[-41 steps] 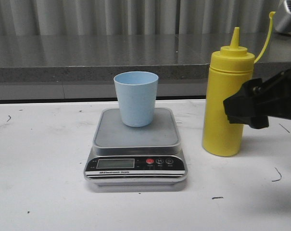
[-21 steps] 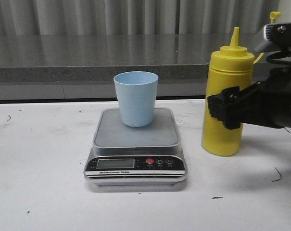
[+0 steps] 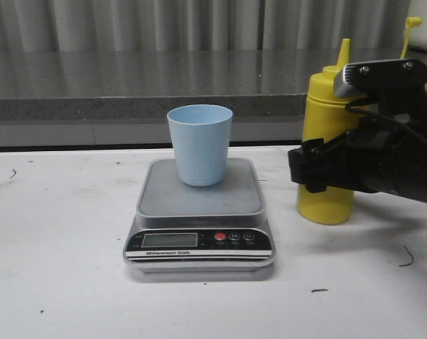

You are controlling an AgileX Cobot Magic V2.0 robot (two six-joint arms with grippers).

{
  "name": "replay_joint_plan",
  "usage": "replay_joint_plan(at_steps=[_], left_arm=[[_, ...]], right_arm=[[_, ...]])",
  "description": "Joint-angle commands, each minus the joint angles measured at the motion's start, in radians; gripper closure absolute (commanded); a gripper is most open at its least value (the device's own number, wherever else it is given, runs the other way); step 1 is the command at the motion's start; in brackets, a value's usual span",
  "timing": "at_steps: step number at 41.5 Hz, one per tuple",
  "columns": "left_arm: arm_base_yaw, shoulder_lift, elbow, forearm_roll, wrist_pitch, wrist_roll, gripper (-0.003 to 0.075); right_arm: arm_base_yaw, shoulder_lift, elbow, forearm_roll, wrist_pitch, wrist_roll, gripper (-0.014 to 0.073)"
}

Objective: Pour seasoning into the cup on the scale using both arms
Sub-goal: 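Reach the right gripper to the yellow bottle and grasp its body, then lift the yellow bottle and tilt its nozzle down over the cup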

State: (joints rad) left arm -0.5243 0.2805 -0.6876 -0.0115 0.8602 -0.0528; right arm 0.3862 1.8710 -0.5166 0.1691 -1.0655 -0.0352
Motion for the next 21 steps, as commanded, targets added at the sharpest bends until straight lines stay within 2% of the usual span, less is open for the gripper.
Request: replay_joint_plan(at_steps=[1,3,14,21], left_arm=[[-0.009,0.01,-0.023,-0.002,-0.071,-0.009,0.0344],[-0.009,0.01,-0.023,-0.002,-0.071,-0.009,0.0344],[-0.009,0.01,-0.023,-0.002,-0.071,-0.009,0.0344],[-0.009,0.01,-0.023,-0.002,-0.071,-0.009,0.0344]], right_arm=[[-0.003,-0.038,-0.02,0.004,-0.07,0.005,0.0202],[-0.003,-0.043,-0.02,0.003,-0.05,0.006,0.0237],[-0.022,-0.217,-0.035,-0.001,0.223,-0.049,0.0239],[-0.059,-0.371,-0.146,-0.005,0.578,-0.111,0.0239]])
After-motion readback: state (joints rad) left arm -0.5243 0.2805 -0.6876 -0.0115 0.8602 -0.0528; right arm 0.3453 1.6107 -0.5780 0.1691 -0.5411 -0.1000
